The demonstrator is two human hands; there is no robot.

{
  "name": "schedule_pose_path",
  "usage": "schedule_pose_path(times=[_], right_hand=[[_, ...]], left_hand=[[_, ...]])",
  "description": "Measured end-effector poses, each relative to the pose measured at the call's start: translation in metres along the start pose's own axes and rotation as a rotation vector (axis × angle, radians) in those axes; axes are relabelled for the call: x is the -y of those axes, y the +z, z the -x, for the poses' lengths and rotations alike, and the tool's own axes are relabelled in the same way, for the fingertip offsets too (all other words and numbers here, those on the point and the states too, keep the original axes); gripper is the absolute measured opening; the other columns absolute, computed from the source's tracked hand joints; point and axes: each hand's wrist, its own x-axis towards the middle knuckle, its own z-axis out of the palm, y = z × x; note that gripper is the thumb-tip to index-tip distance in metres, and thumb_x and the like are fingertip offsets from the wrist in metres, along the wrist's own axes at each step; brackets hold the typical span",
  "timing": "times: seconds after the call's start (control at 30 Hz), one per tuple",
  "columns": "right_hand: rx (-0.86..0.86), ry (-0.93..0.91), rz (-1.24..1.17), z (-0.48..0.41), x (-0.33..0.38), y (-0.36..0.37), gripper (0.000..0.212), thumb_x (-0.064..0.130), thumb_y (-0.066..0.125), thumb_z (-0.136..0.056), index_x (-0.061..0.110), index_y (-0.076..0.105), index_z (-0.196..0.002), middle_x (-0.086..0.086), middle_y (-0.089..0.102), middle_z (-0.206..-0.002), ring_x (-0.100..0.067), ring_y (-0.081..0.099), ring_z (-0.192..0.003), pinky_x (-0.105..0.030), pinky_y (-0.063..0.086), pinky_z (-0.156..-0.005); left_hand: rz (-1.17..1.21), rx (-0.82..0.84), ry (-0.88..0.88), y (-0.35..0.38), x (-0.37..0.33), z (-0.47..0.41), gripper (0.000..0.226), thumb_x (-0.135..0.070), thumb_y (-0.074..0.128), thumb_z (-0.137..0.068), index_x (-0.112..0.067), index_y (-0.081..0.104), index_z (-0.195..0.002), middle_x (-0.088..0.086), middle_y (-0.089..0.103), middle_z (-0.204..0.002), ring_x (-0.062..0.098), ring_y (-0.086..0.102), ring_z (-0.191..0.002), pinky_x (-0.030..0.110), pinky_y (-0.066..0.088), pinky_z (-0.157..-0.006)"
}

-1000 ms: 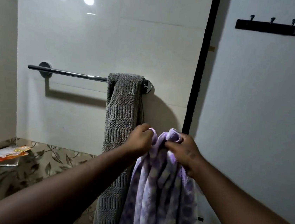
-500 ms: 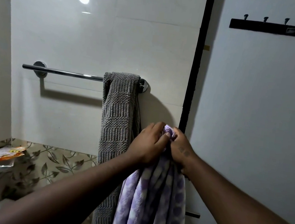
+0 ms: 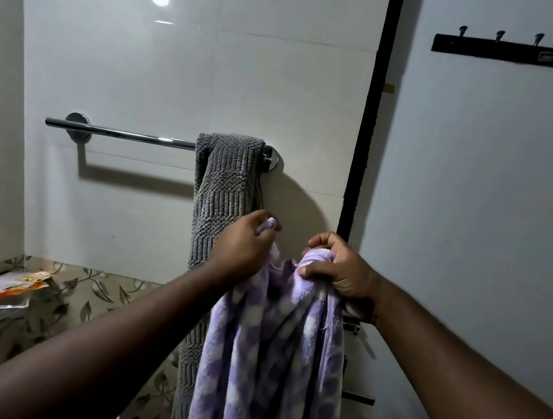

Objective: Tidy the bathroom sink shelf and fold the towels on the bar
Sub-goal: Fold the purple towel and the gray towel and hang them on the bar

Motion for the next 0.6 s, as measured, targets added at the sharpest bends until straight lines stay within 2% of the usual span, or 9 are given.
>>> schedule_pose_path(times=[0.03, 0.1, 0.17, 0.2, 0.3, 0.4, 0.5, 0.6], right_hand=[[0.010, 0.004, -0.019, 0.000, 0.002, -0.001, 0.040, -0.001, 0.078, -0.067, 0.015, 0.058, -0.099, -0.009, 0.066, -0.085, -0.022, 0.062, -0.075, -0.034, 0.053, -0.073], [-0.011, -0.007, -0.044, -0.001, 0.002, -0.001, 0.026, -0.001, 0.078, -0.078, 0.015, 0.059, -0.087, -0.008, 0.066, -0.079, -0.021, 0.061, -0.072, -0.033, 0.051, -0.071], [-0.058, -0.018, -0.066, -0.003, 0.000, 0.001, 0.018, 0.007, 0.075, -0.088, 0.015, 0.060, -0.084, -0.010, 0.067, -0.080, -0.020, 0.062, -0.071, -0.033, 0.052, -0.069], [-0.066, -0.019, -0.088, -0.003, 0.000, 0.003, 0.016, 0.012, 0.075, -0.090, 0.015, 0.060, -0.085, -0.012, 0.068, -0.083, -0.020, 0.063, -0.070, -0.033, 0.053, -0.069], [-0.072, -0.020, -0.135, -0.004, -0.002, 0.005, 0.023, 0.023, 0.080, -0.082, 0.013, 0.061, -0.089, -0.015, 0.069, -0.087, -0.023, 0.065, -0.072, -0.037, 0.055, -0.073], [-0.082, -0.068, 0.035, -0.003, -0.001, -0.002, 0.019, 0.016, 0.079, -0.085, 0.011, 0.063, -0.092, -0.008, 0.071, -0.080, -0.019, 0.066, -0.071, -0.033, 0.056, -0.069], [-0.118, -0.102, 0.394, -0.002, 0.001, -0.011, 0.012, 0.008, 0.072, -0.090, 0.018, 0.065, -0.088, 0.003, 0.068, -0.070, -0.013, 0.062, -0.065, -0.024, 0.052, -0.059], [-0.316, -0.160, 0.969, -0.001, -0.002, -0.012, 0.009, 0.018, 0.064, -0.082, 0.026, 0.059, -0.081, 0.007, 0.064, -0.072, -0.018, 0.060, -0.069, -0.031, 0.046, -0.060]], left_hand=[[0.087, 0.045, -0.007, -0.004, 0.002, -0.001, 0.024, -0.038, 0.052, -0.089, -0.024, 0.071, -0.086, -0.004, 0.069, -0.071, 0.015, 0.063, -0.069, 0.035, 0.052, -0.072], [0.305, 0.303, 0.003, -0.006, -0.002, 0.006, 0.022, -0.041, 0.064, -0.087, -0.022, 0.074, -0.085, -0.003, 0.073, -0.073, 0.011, 0.063, -0.068, 0.031, 0.051, -0.068], [0.264, 0.531, 0.089, -0.001, -0.007, 0.014, 0.020, -0.049, 0.076, -0.083, -0.029, 0.075, -0.085, -0.010, 0.072, -0.075, 0.003, 0.061, -0.068, 0.022, 0.050, -0.066], [0.180, 0.559, 0.117, 0.002, -0.008, 0.016, 0.021, -0.052, 0.078, -0.081, -0.032, 0.075, -0.085, -0.011, 0.071, -0.074, 0.003, 0.059, -0.066, 0.022, 0.048, -0.065], [0.021, 0.496, 0.125, 0.005, -0.004, 0.012, 0.038, -0.051, 0.079, -0.080, -0.014, 0.073, -0.087, -0.005, 0.062, -0.068, 0.010, 0.049, -0.062, 0.031, 0.044, -0.062], [-0.009, 0.426, 0.137, 0.002, -0.002, 0.009, 0.042, -0.060, 0.073, -0.078, -0.017, 0.073, -0.082, -0.007, 0.056, -0.066, 0.008, 0.044, -0.062, 0.033, 0.041, -0.060], [-0.063, 0.308, 0.114, -0.002, -0.003, 0.009, 0.046, -0.068, 0.065, -0.074, -0.022, 0.071, -0.076, -0.003, 0.056, -0.060, 0.010, 0.043, -0.058, 0.033, 0.038, -0.056], [-0.198, 0.255, 0.109, -0.003, -0.009, 0.011, 0.055, -0.069, 0.058, -0.071, -0.015, 0.067, -0.077, 0.008, 0.066, -0.066, 0.015, 0.048, -0.057, 0.040, 0.048, -0.059]])
